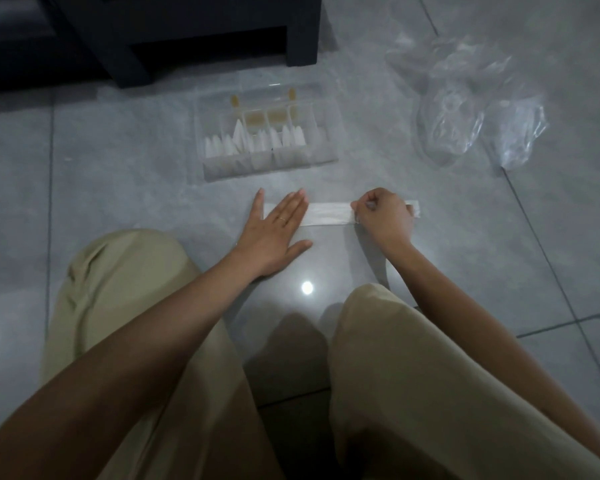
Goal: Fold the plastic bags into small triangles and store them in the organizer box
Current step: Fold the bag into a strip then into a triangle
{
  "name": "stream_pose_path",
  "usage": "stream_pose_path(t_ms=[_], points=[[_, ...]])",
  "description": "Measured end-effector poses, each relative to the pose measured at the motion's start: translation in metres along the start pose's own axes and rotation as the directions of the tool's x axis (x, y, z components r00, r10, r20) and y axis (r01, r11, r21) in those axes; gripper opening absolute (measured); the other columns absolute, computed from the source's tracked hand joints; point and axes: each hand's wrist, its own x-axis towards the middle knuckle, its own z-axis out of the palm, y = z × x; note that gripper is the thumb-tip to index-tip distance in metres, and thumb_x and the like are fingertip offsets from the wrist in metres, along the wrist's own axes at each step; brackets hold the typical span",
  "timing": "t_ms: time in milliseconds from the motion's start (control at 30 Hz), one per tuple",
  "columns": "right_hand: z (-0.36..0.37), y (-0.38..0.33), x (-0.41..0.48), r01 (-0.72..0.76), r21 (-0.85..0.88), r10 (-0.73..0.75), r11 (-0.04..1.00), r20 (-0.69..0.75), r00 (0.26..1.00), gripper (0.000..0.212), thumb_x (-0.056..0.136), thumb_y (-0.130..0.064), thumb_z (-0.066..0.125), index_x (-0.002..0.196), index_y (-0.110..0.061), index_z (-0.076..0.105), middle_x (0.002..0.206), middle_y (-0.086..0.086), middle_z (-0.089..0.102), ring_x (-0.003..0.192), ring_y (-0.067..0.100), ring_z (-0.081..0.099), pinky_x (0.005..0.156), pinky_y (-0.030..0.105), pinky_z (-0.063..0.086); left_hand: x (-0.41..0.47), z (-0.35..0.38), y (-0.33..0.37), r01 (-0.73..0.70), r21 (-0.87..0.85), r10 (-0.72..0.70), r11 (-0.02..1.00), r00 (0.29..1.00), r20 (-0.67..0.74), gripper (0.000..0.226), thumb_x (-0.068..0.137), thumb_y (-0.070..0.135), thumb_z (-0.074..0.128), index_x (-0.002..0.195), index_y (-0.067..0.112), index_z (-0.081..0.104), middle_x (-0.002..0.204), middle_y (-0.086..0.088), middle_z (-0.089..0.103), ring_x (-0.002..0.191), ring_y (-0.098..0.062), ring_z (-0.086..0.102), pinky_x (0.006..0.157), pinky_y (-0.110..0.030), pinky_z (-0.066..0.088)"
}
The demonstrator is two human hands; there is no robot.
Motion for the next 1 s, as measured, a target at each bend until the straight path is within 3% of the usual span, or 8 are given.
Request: stream_pose_path(t_ms=[267,333,400,500,600,700,900,1000], points=[[-0.002,-0.002,-0.006,0.0,-0.095,-0.005,0.995,-0.059,0.998,0.019,0.09,-0.03,0.057,0.101,-0.014,0.061,0.087,-0.003,0.061,0.086,0.018,0.056,0.087,0.027,0.022,-0.011,-0.001,-0.011,0.15,-0.05,-0.142,0.987,0.981,0.135,0.087,0.09,0.069,0.01,0.151,0.015,-0.02,0.158,0.0,-0.026,0.145,-0.01,-0.021,0.108,-0.056,-0.024],[0.0,-0.006,-0.014,0.078,-0.22,-0.111,0.972,-0.142,0.984,0.028,0.09,-0.032,0.056,0.111,-0.014,0.057,0.104,0.003,0.059,0.102,0.024,0.053,0.091,0.032,0.024,-0.011,-0.002,-0.01,0.156,-0.06,-0.147,0.986,0.98,0.134,0.087,0.09,0.069,0.012,0.15,0.015,-0.02,0.158,0.0,-0.027,0.145,-0.01,-0.021,0.108,-0.056,-0.025],[0.009,-0.017,-0.027,0.288,-0.262,-0.338,0.921,-0.169,0.926,0.041,0.092,-0.036,0.048,0.125,-0.012,0.053,0.123,0.009,0.053,0.115,0.028,0.047,0.097,0.036,0.024,-0.01,-0.003,-0.01,0.153,-0.056,-0.145,0.987,0.98,0.136,0.087,0.091,0.069,0.013,0.15,0.014,-0.021,0.157,0.0,-0.028,0.145,-0.01,-0.022,0.107,-0.055,-0.026],[0.032,-0.041,-0.04,0.607,-0.248,-0.576,0.755,0.19,0.795,0.064,0.096,-0.045,0.023,0.148,-0.01,0.032,0.154,0.012,0.033,0.143,0.027,0.025,0.116,0.036,0.012,-0.008,-0.005,-0.009,0.164,-0.025,-0.158,0.986,0.975,0.157,0.085,0.093,0.067,0.014,0.149,0.014,-0.023,0.157,0.0,-0.029,0.144,-0.01,-0.024,0.105,-0.055,-0.028],[0.053,-0.045,-0.043,0.713,-0.279,-0.569,0.643,0.449,0.689,0.081,0.088,-0.058,-0.003,0.154,-0.013,0.006,0.162,0.004,0.003,0.15,0.017,0.0,0.118,0.03,-0.006,-0.009,-0.006,-0.006,0.135,0.09,-0.149,0.987,0.973,0.178,0.081,0.096,0.062,0.014,0.147,0.014,-0.027,0.156,-0.004,-0.03,0.144,-0.013,-0.027,0.103,-0.056,-0.028],[0.053,-0.02,-0.04,0.691,-0.295,-0.544,0.659,0.447,0.71,0.081,0.087,-0.062,-0.002,0.154,-0.015,0.002,0.163,0.002,0.002,0.149,0.014,0.0,0.118,0.028,-0.007,-0.011,-0.009,-0.007,0.148,0.034,-0.151,0.988,0.977,0.15,0.081,0.096,0.062,0.015,0.148,0.014,-0.024,0.157,-0.002,-0.028,0.145,-0.012,-0.023,0.105,-0.054,-0.027],[0.005,0.04,-0.019,0.511,-0.391,-0.405,0.766,0.323,0.855,0.076,0.09,-0.057,-0.001,0.155,-0.018,0.007,0.162,-0.001,0.006,0.149,0.014,0.005,0.116,0.027,-0.005,-0.009,-0.008,-0.006,0.159,0.006,-0.158,0.987,0.976,0.151,0.086,0.094,0.065,0.017,0.15,0.012,-0.021,0.158,-0.001,-0.026,0.146,-0.011,-0.02,0.107,-0.055,-0.024],[-0.012,0.058,-0.013,0.449,-0.409,-0.342,0.794,0.311,0.887,0.078,0.089,-0.06,-0.003,0.155,-0.02,0.003,0.163,-0.002,0.002,0.149,0.015,0.002,0.117,0.029,-0.007,-0.009,-0.008,-0.007,0.168,-0.004,-0.165,0.986,0.973,0.161,0.087,0.094,0.067,0.017,0.149,0.013,-0.022,0.157,-0.001,-0.028,0.145,-0.011,-0.021,0.108,-0.055,-0.024]])
